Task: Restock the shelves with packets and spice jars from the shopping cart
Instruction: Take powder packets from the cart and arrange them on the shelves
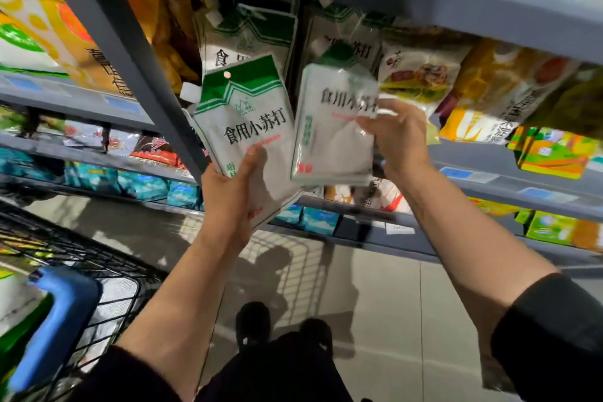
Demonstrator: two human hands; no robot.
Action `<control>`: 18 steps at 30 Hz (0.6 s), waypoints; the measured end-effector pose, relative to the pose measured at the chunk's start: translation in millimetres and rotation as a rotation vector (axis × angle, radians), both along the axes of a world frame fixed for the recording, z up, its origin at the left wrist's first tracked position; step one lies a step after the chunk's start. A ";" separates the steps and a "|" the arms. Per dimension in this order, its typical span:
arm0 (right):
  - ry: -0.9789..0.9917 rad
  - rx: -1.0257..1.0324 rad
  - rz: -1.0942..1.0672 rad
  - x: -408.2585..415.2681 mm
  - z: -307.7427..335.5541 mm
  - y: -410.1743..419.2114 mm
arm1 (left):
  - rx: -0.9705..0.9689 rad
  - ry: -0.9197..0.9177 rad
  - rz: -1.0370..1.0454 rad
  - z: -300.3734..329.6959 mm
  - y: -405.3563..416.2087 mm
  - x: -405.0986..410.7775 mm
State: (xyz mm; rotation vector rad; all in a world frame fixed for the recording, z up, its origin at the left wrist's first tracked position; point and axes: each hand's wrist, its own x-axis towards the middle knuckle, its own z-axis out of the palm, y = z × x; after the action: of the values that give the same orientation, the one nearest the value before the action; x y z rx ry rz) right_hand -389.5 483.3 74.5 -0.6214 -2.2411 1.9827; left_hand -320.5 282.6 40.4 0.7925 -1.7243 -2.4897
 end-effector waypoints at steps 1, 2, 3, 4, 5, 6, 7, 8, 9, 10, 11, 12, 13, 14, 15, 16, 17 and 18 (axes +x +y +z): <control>0.054 0.005 -0.075 -9.6 1.7 1.4 | 0.014 -0.003 0.015 -0.9 -3.8 -0.2; 0.083 0.053 -0.140 -19.4 3.0 1.0 | 0.024 -0.011 0.031 -1.9 -7.0 0.0; 0.084 0.116 -0.199 -28.6 5.6 -0.7 | 0.033 -0.019 0.041 -3.0 -9.5 0.4; 0.072 0.158 -0.255 -36.4 8.0 -4.0 | 0.041 -0.022 0.038 -3.0 -11.4 1.1; 0.061 0.194 -0.304 -43.6 9.9 -7.9 | 0.046 -0.019 0.029 -3.7 -13.5 1.8; 0.039 0.240 -0.340 -51.5 7.5 -11.8 | 0.048 -0.015 0.013 -3.9 -15.0 2.3; 0.003 0.304 -0.355 -57.3 6.6 -17.2 | 0.044 -0.008 -0.003 -5.3 -16.7 2.4; -0.051 0.343 -0.354 -63.2 3.4 -20.4 | 0.037 -0.002 -0.018 -6.4 -18.2 2.5; -0.102 0.379 -0.356 -67.6 1.0 -24.1 | 0.029 0.001 -0.030 -7.0 -19.4 2.7; -0.131 0.387 -0.359 -72.3 -2.4 -25.3 | 0.022 -0.001 -0.040 -7.6 -20.7 2.9; -0.162 0.376 -0.353 -75.6 -2.8 -26.9 | 0.020 -0.004 -0.045 -8.3 -22.0 2.7; -0.161 0.342 -0.357 -79.1 -3.5 -26.7 | 0.023 -0.009 -0.048 -9.1 -23.2 2.4; -0.161 0.305 -0.364 -81.2 -3.7 -26.7 | 0.028 -0.013 -0.048 -10.0 -24.4 1.9; -0.162 0.250 -0.365 -84.7 -5.2 -26.9 | 0.031 -0.017 -0.048 -10.6 -25.0 1.1; -0.143 0.197 -0.371 -86.3 -6.5 -28.3 | 0.030 -0.018 -0.048 -11.5 -25.0 0.5; -0.106 0.156 -0.360 -87.2 -8.9 -29.1 | 0.029 -0.018 -0.050 -12.1 -24.7 -0.1; -0.061 0.120 -0.336 -88.6 -10.2 -29.4 | 0.028 -0.014 -0.053 -13.2 -24.3 -0.7; -0.039 0.107 -0.284 -90.8 -11.8 -30.6 | 0.027 -0.008 -0.059 -13.7 -23.2 -1.3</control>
State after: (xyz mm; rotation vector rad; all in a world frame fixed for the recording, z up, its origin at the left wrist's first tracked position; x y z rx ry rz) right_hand -480.2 452.7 62.7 -0.9143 -2.1225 1.7185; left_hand -321.8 259.3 26.8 0.7659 -1.7463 -2.5563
